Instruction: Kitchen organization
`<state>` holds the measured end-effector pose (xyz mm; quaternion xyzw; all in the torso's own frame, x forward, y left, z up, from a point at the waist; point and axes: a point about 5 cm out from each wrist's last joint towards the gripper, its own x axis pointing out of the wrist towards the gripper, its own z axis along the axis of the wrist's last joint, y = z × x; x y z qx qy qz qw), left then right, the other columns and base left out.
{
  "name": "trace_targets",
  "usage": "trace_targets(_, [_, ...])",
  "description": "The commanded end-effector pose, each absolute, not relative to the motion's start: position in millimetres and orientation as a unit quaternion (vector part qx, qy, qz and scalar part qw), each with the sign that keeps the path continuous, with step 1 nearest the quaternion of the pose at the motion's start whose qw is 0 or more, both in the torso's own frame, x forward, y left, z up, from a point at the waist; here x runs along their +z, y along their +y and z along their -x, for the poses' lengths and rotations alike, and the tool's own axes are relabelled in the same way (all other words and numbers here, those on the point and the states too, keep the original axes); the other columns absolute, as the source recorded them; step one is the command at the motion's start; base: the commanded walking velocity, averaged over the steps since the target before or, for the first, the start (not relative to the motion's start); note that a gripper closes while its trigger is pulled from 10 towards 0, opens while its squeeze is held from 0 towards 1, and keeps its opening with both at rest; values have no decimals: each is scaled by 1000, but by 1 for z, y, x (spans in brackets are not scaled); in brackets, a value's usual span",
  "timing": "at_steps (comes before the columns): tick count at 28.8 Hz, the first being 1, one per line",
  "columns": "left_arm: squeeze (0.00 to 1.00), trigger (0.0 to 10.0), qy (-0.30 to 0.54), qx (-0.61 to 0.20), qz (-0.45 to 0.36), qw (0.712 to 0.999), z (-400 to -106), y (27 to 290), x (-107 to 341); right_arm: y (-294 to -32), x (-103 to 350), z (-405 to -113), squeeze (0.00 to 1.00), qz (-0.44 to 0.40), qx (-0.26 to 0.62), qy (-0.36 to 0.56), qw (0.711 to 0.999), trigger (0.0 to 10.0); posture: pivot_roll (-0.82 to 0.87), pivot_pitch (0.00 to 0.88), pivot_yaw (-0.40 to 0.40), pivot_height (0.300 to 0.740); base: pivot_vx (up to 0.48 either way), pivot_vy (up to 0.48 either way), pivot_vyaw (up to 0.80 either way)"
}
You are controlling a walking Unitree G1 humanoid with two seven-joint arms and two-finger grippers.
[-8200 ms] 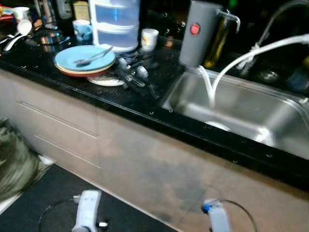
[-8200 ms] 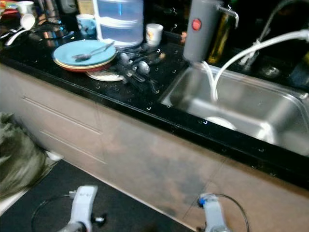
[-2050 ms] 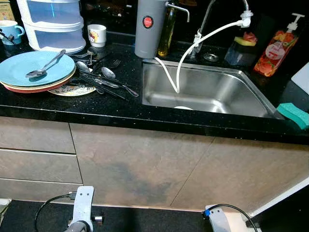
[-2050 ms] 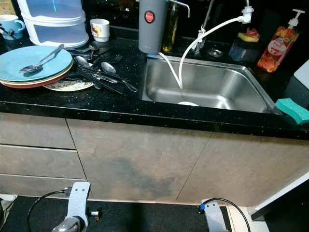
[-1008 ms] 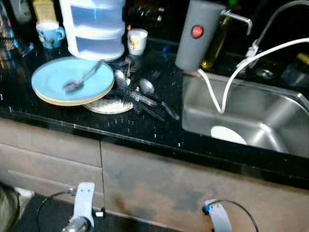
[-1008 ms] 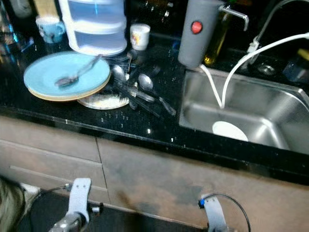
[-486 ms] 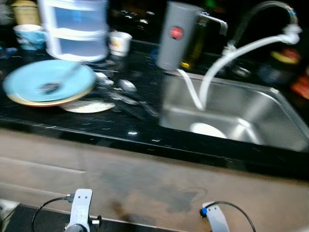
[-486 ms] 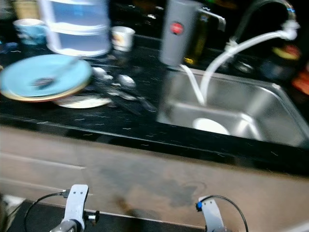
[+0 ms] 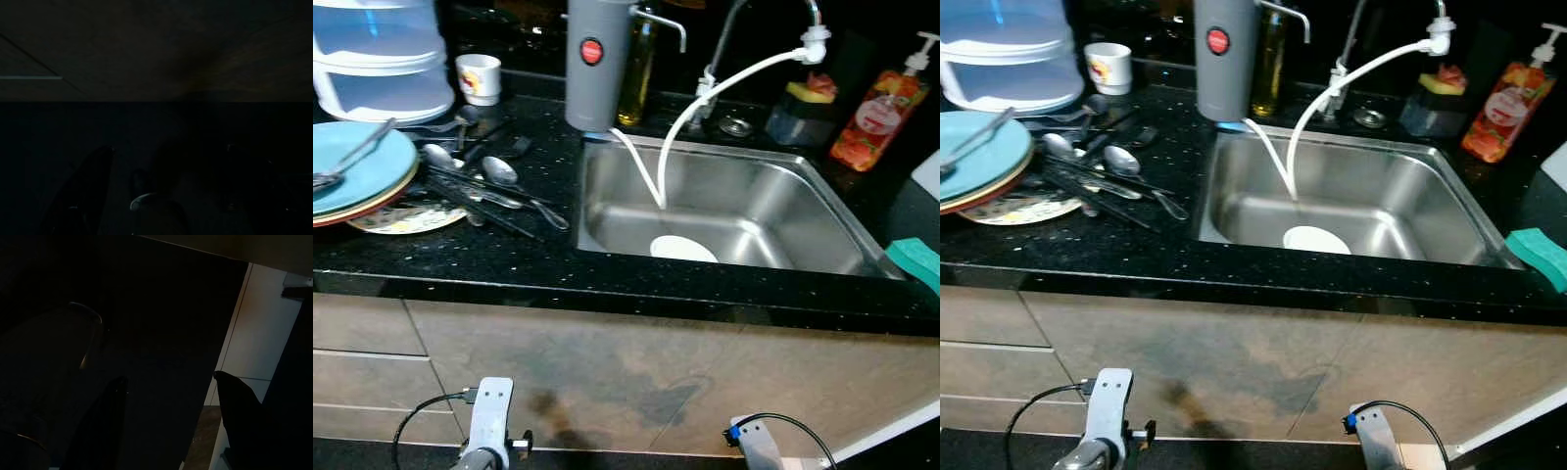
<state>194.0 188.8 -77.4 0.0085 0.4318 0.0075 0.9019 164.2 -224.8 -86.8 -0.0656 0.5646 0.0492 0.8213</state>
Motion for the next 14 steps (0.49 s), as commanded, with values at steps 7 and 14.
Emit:
trace_targets(7, [0,10000,419,94,-8,903,-195,214,-73,-226,-85,-168,0,50,39,544,837,10000,123,0,-116,740,0,0,0])
trace_targets(14, [0,10000,409,259,32,875,-183,256,-68,-228,-84,-169,0,60,32,536,841,10000,125,0,-116,740,0,0,0])
